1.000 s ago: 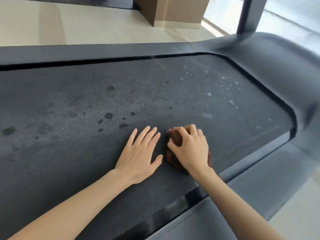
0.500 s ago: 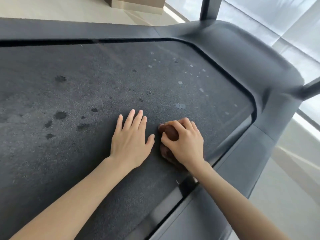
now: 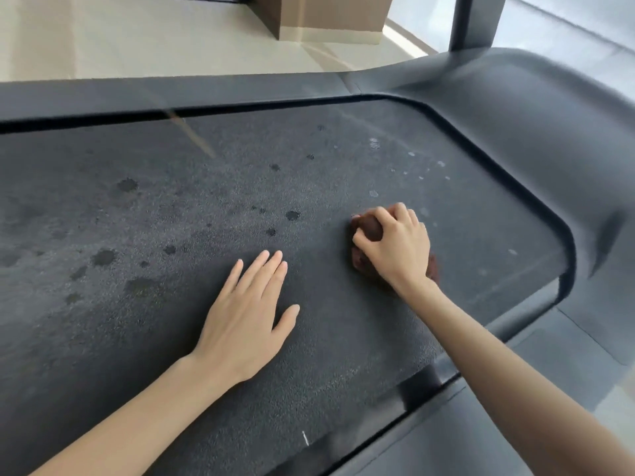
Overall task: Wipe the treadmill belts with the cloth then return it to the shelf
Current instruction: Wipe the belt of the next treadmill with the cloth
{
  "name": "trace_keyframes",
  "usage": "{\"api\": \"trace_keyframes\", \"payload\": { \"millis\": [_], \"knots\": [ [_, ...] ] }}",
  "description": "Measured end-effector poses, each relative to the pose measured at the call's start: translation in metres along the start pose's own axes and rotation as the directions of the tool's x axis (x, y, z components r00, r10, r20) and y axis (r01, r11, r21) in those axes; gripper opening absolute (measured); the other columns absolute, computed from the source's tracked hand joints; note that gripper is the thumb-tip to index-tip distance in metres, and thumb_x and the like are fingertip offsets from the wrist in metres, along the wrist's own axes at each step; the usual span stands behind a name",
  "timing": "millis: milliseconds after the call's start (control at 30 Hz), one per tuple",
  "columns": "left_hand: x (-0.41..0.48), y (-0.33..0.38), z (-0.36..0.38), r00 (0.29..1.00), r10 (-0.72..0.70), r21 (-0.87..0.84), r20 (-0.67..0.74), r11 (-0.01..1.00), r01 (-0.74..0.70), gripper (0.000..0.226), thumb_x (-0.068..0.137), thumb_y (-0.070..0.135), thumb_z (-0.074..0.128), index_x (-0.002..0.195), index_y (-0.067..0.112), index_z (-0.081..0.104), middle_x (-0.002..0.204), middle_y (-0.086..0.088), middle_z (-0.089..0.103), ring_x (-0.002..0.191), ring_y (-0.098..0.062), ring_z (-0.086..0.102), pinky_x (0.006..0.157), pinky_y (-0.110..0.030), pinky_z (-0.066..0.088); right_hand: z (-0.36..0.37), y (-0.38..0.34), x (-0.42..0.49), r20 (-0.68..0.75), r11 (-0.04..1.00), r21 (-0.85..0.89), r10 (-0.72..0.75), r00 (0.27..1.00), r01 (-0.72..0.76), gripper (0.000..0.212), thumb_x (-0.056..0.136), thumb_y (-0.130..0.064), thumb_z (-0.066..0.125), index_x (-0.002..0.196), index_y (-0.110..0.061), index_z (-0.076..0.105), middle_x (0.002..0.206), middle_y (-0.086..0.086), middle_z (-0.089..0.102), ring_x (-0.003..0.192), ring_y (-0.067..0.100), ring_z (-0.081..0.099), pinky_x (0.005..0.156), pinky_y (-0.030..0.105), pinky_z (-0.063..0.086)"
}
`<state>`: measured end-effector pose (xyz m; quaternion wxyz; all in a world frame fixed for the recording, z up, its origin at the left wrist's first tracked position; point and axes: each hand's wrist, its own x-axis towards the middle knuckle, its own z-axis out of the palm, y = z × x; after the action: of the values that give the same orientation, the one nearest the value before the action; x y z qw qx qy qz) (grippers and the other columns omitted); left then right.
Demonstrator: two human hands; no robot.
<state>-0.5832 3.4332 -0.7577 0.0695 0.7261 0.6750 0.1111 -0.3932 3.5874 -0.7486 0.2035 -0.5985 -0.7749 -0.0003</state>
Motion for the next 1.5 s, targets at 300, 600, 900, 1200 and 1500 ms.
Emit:
{"api": "trace_keyframes", "payload": {
  "millis": [300,600,900,1200,1500],
  "knots": [
    [0.02,0.025,-0.001,0.999,0.037,0.02,0.017,0.999,-0.037,0.068,0.09,0.049,0.017,0.144,0.013,0.036,0.153,-0.003,0.028,0.143,-0.016,0.015,0.116,-0.037,0.01,-0.018,0.003,-0.047,0.045,0.967,0.077,-0.247,0.968,0.243,0.031,0.073,-0.044,0.056,0.097,-0.03,0.069,0.091,-0.002,0.059,0.086,0.024,0.057,0.071,0.036,0.046],
    [0.097,0.084,0.026,0.981,0.17,0.08,0.09,0.981,-0.177,0.067,0.093,0.057,0.02,0.151,0.028,0.001,0.159,0.002,-0.01,0.144,-0.017,-0.016,0.117,-0.042,-0.005,-0.043,0.101,-0.039,0.013,0.992,-0.005,-0.124,0.992,0.124,0.03,0.076,-0.044,0.055,0.099,-0.031,0.068,0.092,-0.001,0.056,0.086,0.026,0.056,0.073,0.037,0.047],
    [0.11,0.093,0.042,0.978,0.188,0.111,0.09,0.974,-0.198,0.067,0.089,0.059,0.027,0.144,0.021,0.037,0.153,-0.003,0.029,0.143,-0.026,0.022,0.111,-0.052,0.02,-0.004,0.116,0.055,-0.068,1.0,0.008,0.029,0.997,-0.029,0.03,0.077,-0.049,0.055,0.094,-0.028,0.067,0.093,0.001,0.057,0.092,0.027,0.053,0.079,0.037,0.043],
    [0.107,0.096,0.037,0.974,0.183,0.101,0.13,0.975,-0.197,0.061,0.087,0.06,0.019,0.144,0.04,0.028,0.155,-0.004,0.023,0.144,-0.028,0.013,0.114,-0.056,0.014,-0.024,0.13,0.026,0.022,1.0,0.007,0.013,1.0,-0.013,0.035,0.078,-0.051,0.051,0.103,-0.031,0.065,0.098,0.001,0.053,0.096,0.025,0.049,0.08,0.036,0.039],
    [0.156,0.152,0.051,0.952,0.278,0.063,0.13,0.956,-0.288,0.063,0.087,0.065,0.009,0.146,0.045,0.002,0.159,0.008,-0.004,0.144,-0.023,-0.013,0.115,-0.052,-0.003,-0.054,0.203,-0.008,-0.027,0.99,-0.037,0.132,0.991,-0.133,0.026,0.075,-0.045,0.063,0.098,-0.034,0.067,0.095,-0.002,0.056,0.094,0.024,0.053,0.079,0.035,0.044]
  ]
}}
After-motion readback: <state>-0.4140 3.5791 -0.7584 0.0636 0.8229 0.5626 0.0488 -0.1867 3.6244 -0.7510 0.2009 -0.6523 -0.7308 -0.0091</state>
